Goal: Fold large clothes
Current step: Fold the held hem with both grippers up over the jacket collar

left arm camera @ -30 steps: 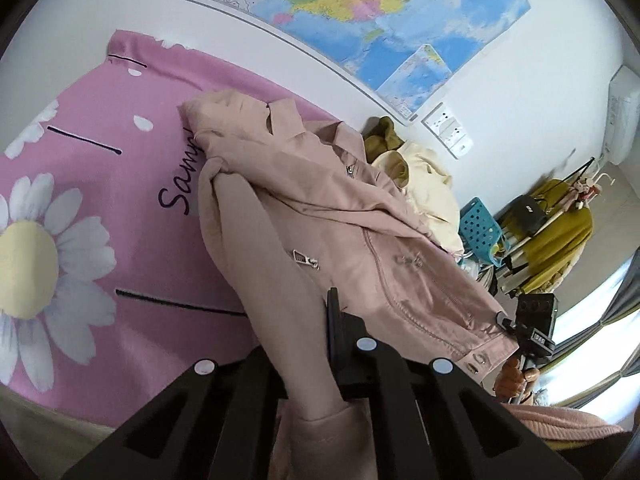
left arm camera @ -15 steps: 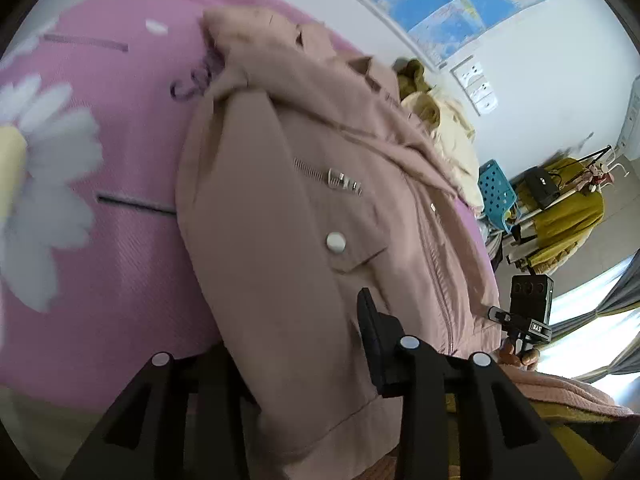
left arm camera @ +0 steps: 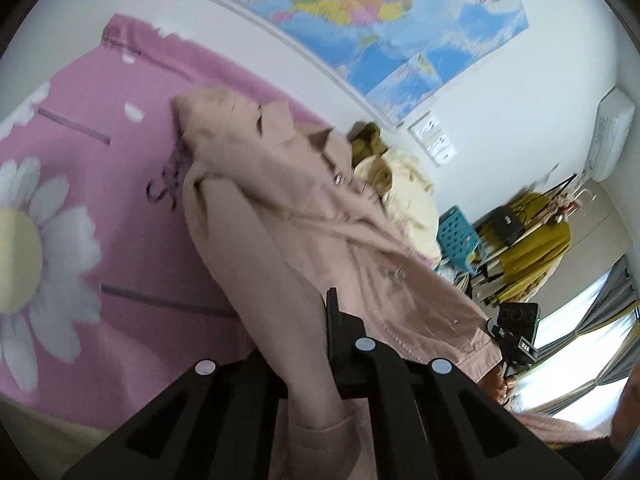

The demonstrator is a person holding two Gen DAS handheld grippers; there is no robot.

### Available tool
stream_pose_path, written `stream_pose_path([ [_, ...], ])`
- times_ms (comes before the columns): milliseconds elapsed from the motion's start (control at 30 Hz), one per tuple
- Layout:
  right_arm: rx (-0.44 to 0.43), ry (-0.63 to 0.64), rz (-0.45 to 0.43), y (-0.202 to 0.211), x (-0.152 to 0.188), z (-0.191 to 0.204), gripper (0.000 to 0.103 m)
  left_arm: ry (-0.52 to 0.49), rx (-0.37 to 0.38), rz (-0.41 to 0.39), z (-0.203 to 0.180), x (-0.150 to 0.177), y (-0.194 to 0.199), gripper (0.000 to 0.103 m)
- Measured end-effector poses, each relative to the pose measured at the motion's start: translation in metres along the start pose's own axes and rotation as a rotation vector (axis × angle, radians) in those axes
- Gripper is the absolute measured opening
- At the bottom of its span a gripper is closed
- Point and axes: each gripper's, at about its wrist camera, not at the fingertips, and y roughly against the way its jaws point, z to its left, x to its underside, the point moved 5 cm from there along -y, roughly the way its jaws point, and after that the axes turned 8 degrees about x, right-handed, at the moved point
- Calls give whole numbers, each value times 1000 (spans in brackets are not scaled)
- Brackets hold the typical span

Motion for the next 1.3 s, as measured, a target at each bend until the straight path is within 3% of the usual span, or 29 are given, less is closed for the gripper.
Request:
stream_pose_path([
  [267,13,-7,-79,-14,-72,6,9,25,-16,-44,-2,-69,0,2],
  [467,30,-17,-122,-26,-132,-7,9,-8,-55,-30,-7,-124,-16,2],
  [767,100,-96,-144,-61,-216,-46,9,-50,-172,-2,-4,-201,-53,3],
  [1167,236,-250,-75,-121,-255,-138,11,47,-309,125,63,-256,-135,4],
  [1300,332,-293,-47,-136,-257,-167,17,109,-339,158,89,-264,-159,7],
])
